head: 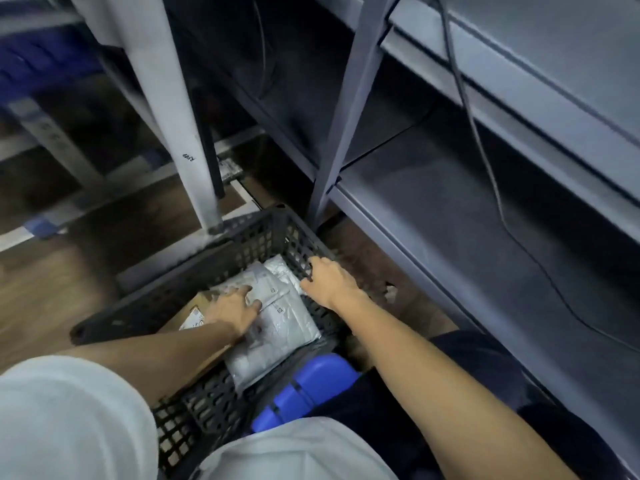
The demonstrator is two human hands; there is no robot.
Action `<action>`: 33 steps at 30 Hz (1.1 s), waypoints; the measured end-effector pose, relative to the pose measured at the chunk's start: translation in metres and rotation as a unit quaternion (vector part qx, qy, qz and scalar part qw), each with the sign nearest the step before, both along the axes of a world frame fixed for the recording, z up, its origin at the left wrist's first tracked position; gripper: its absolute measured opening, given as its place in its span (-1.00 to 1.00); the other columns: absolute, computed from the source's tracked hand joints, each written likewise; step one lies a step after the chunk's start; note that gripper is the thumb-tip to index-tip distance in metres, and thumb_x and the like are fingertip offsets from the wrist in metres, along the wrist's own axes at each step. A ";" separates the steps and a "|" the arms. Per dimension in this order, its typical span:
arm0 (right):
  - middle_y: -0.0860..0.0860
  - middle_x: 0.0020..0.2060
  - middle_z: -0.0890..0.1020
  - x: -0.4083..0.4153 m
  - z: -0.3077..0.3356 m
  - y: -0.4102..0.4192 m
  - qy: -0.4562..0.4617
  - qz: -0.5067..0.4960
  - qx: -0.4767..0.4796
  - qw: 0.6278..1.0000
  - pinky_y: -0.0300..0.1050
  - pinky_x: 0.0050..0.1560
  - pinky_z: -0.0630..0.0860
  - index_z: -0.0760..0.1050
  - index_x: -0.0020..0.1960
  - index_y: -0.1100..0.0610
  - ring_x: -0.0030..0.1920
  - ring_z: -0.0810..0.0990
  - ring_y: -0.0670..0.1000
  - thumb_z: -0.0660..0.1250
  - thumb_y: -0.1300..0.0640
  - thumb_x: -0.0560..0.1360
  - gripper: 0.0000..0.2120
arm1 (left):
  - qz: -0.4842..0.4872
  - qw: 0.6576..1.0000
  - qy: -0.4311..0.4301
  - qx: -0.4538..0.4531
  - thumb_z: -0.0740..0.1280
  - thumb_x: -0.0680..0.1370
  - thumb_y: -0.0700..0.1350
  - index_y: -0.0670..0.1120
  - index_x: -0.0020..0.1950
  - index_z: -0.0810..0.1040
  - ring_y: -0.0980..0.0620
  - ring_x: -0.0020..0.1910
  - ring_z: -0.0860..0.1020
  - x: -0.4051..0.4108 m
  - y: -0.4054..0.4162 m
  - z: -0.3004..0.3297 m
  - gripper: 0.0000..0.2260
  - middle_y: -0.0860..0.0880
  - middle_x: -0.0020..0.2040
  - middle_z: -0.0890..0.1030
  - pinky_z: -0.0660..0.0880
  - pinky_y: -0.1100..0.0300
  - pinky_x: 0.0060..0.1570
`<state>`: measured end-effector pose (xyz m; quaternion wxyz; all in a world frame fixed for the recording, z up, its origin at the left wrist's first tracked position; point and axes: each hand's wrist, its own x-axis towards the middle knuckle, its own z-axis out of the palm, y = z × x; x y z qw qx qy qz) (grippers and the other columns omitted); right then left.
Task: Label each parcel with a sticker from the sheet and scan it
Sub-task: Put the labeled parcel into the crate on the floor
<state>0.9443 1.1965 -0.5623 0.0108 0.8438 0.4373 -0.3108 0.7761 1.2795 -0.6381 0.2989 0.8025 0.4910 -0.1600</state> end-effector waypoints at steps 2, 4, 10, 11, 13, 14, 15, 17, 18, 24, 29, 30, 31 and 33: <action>0.18 0.32 0.42 -0.009 -0.019 -0.001 0.007 0.002 -0.017 1.000 0.04 0.26 0.40 0.32 0.39 0.18 0.31 0.41 0.20 0.19 -0.02 0.57 -0.54 | 0.041 0.999 -0.018 -0.031 0.12 0.62 0.06 -0.05 0.44 0.32 -0.20 0.34 0.39 -0.010 -0.007 -0.019 -0.58 -0.19 0.39 0.42 0.31 0.03 0.28; 0.19 0.31 0.45 -0.018 -0.035 -0.002 0.018 0.002 -0.031 0.999 0.04 0.24 0.42 0.34 0.36 0.19 0.30 0.44 0.20 0.19 -0.01 0.56 -0.55 | 0.081 0.994 -0.044 -0.050 0.14 0.62 0.02 -0.08 0.43 0.34 -0.22 0.29 0.44 -0.021 -0.011 -0.032 -0.60 -0.22 0.33 0.48 0.37 0.03 0.23; 0.21 0.29 0.46 -0.038 -0.069 -0.002 0.050 0.006 -0.072 0.996 0.06 0.24 0.42 0.34 0.34 0.20 0.29 0.45 0.20 0.20 0.02 0.56 -0.57 | 0.167 0.983 -0.081 0.006 0.18 0.61 -0.15 -0.24 0.39 0.34 -0.29 0.28 0.39 -0.053 0.003 -0.054 -0.63 -0.29 0.36 0.39 0.33 -0.02 0.23; 0.20 0.30 0.45 -0.039 -0.071 -0.001 0.052 0.007 -0.076 0.996 0.06 0.26 0.42 0.32 0.37 0.20 0.30 0.44 0.20 0.21 0.02 0.56 -0.56 | 0.173 0.981 -0.086 0.021 0.20 0.59 -0.19 -0.27 0.37 0.34 -0.28 0.30 0.36 -0.057 0.010 -0.057 -0.63 -0.30 0.36 0.38 0.30 -0.03 0.25; 0.20 0.31 0.45 -0.040 -0.076 -0.001 0.053 0.011 -0.081 0.995 0.05 0.25 0.42 0.31 0.39 0.20 0.30 0.44 0.20 0.20 0.02 0.56 -0.54 | 0.177 0.981 -0.073 0.028 0.25 0.54 -0.24 -0.29 0.38 0.31 -0.27 0.33 0.33 -0.065 0.026 -0.064 -0.58 -0.30 0.36 0.35 0.28 -0.05 0.28; 0.19 0.30 0.45 -0.040 -0.078 -0.001 0.054 0.011 -0.084 0.995 0.05 0.25 0.42 0.31 0.39 0.20 0.29 0.44 0.19 0.20 0.02 0.56 -0.54 | 0.177 0.982 -0.058 0.021 0.28 0.51 -0.26 -0.27 0.41 0.28 -0.27 0.35 0.31 -0.068 0.034 -0.067 -0.53 -0.29 0.38 0.33 0.28 -0.07 0.29; 0.19 0.30 0.45 -0.039 -0.080 -0.001 0.056 0.009 -0.086 0.995 0.05 0.25 0.42 0.32 0.39 0.20 0.29 0.44 0.19 0.21 0.01 0.56 -0.54 | 0.177 0.983 -0.038 0.012 0.31 0.49 -0.26 -0.26 0.43 0.25 -0.26 0.36 0.30 -0.071 0.042 -0.071 -0.48 -0.28 0.39 0.32 0.28 -0.08 0.31; 0.18 0.30 0.44 -0.038 -0.083 -0.003 0.060 0.004 -0.090 0.994 0.05 0.25 0.42 0.32 0.39 0.19 0.29 0.43 0.19 0.21 0.01 0.56 -0.54 | 0.180 0.984 0.003 -0.008 0.34 0.48 -0.24 -0.23 0.44 0.23 -0.24 0.38 0.31 -0.076 0.055 -0.079 -0.45 -0.26 0.39 0.33 0.26 -0.07 0.35; 0.18 0.30 0.44 -0.038 -0.084 -0.003 0.060 0.003 -0.093 0.994 0.04 0.26 0.41 0.31 0.40 0.19 0.29 0.43 0.19 0.21 0.01 0.56 -0.54 | 0.182 0.983 0.019 -0.021 0.36 0.48 -0.21 -0.23 0.42 0.25 -0.22 0.38 0.31 -0.078 0.060 -0.082 -0.45 -0.25 0.38 0.35 0.25 -0.06 0.36; 0.18 0.29 0.45 -0.035 -0.089 -0.007 0.071 -0.004 -0.102 0.992 0.02 0.23 0.42 0.31 0.39 0.20 0.28 0.44 0.17 0.20 0.04 0.57 -0.56 | 0.238 0.963 0.015 -0.121 0.54 0.38 -0.11 -0.20 0.27 0.32 -0.22 0.24 0.45 -0.085 0.055 -0.098 -0.41 -0.21 0.27 0.46 0.39 -0.05 0.24; 0.15 0.29 0.46 -0.035 -0.091 -0.012 0.076 -0.019 -0.103 0.992 0.08 0.29 0.38 0.30 0.40 0.17 0.26 0.45 0.15 0.20 0.04 0.57 -0.56 | 0.122 0.989 0.047 -0.068 0.56 0.34 -0.08 -0.12 0.41 0.29 -0.22 0.28 0.35 -0.080 0.043 -0.098 -0.28 -0.20 0.32 0.36 0.36 -0.07 0.23; 0.15 0.29 0.45 -0.035 -0.091 -0.013 0.077 -0.023 -0.103 0.991 0.06 0.27 0.39 0.29 0.41 0.16 0.26 0.45 0.16 0.20 0.04 0.57 -0.55 | 0.063 0.993 0.087 -0.050 0.54 0.36 -0.02 -0.06 0.39 0.36 -0.20 0.27 0.34 -0.078 0.039 -0.096 -0.34 -0.18 0.31 0.37 0.35 -0.04 0.22; 0.15 0.30 0.44 -0.035 -0.091 -0.014 0.079 -0.026 -0.103 0.991 0.03 0.25 0.40 0.28 0.42 0.16 0.26 0.45 0.16 0.20 0.04 0.57 -0.54 | 0.021 0.993 0.112 -0.040 0.52 0.37 0.01 -0.01 0.35 0.42 -0.17 0.26 0.32 -0.077 0.035 -0.096 -0.42 -0.16 0.30 0.37 0.34 0.00 0.23; 0.16 0.33 0.42 -0.035 -0.092 -0.015 0.081 -0.028 -0.104 0.991 0.02 0.23 0.41 0.25 0.44 0.16 0.28 0.44 0.16 0.20 0.04 0.57 -0.52 | -0.021 0.992 0.117 -0.041 0.51 0.38 -0.03 0.01 0.27 0.44 -0.14 0.29 0.30 -0.073 0.022 -0.098 -0.50 -0.14 0.31 0.36 0.29 0.03 0.28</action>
